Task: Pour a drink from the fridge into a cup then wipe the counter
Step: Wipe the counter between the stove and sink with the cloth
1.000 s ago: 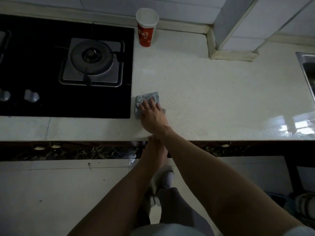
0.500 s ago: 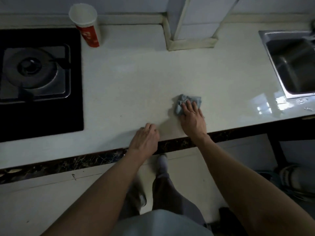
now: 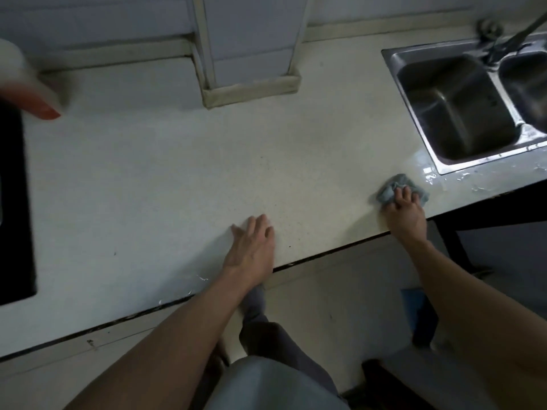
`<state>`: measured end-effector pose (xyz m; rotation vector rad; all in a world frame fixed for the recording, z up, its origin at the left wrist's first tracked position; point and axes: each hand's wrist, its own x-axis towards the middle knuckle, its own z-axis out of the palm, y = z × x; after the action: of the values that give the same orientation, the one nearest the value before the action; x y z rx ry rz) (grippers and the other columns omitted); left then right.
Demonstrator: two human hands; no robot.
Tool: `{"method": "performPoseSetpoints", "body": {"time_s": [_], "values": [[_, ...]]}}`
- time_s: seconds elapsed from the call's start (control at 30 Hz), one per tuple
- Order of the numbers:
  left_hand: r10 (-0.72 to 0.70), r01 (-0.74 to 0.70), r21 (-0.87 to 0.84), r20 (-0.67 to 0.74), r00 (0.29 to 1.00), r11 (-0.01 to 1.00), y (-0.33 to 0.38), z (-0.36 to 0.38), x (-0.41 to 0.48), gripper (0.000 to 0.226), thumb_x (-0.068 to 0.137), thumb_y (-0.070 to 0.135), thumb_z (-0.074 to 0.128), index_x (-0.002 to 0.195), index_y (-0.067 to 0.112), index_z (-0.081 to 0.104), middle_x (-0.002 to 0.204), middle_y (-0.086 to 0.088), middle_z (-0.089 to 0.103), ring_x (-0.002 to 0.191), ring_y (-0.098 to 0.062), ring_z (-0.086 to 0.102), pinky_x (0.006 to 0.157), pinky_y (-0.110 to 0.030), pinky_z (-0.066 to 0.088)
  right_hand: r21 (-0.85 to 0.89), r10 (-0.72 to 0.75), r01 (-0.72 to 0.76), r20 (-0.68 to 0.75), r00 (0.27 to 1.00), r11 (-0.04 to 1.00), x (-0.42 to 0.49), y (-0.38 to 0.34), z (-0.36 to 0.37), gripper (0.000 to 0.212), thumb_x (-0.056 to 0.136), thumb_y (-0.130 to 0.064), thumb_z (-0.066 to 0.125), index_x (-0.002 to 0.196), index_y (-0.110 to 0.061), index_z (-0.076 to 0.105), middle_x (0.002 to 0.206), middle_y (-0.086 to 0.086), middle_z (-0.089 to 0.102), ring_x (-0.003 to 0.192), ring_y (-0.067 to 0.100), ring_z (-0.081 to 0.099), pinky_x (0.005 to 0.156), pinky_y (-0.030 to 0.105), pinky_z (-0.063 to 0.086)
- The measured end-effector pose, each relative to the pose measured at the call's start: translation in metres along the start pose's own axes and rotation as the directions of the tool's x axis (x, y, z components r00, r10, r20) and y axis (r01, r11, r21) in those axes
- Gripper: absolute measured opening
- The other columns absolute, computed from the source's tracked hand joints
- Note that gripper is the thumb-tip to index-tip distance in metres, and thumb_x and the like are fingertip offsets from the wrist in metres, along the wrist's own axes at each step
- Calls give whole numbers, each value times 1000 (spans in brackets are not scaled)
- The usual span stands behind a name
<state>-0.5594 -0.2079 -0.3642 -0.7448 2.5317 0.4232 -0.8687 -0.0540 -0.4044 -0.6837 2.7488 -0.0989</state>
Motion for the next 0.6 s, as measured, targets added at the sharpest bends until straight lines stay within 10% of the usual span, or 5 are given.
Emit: {"method": "performPoseSetpoints", "body": {"time_s": [0.17,0.37,0.6], "values": [[36,-22,-146,97,995,989,-10,-13,0,60,93,11,45,150,13,29,163,-7,8,148,-26,8,118,-53,17,10,70,-70,-16,997,997,38,-43,-3,60,94,-28,35,151,-10,28,158,16,24,145,36,18,116,52,25],[10,-5,-75,57,998,997,-4,-7,0,61,91,10,46,149,9,28,162,-12,6,147,-32,7,116,-58,16,47,-255,254,23,967,966,37,-181,-5,60,93,-17,46,151,-18,30,158,14,22,143,38,24,113,53,28],[15,-12,-28,78,997,1000,-7,-5,1,60,93,20,46,148,8,27,160,-14,10,145,-32,11,115,-56,18,80,-765,767,186,616,637,-43,-291,38,54,98,-31,43,150,-23,32,159,9,22,147,33,15,117,56,20]]}}
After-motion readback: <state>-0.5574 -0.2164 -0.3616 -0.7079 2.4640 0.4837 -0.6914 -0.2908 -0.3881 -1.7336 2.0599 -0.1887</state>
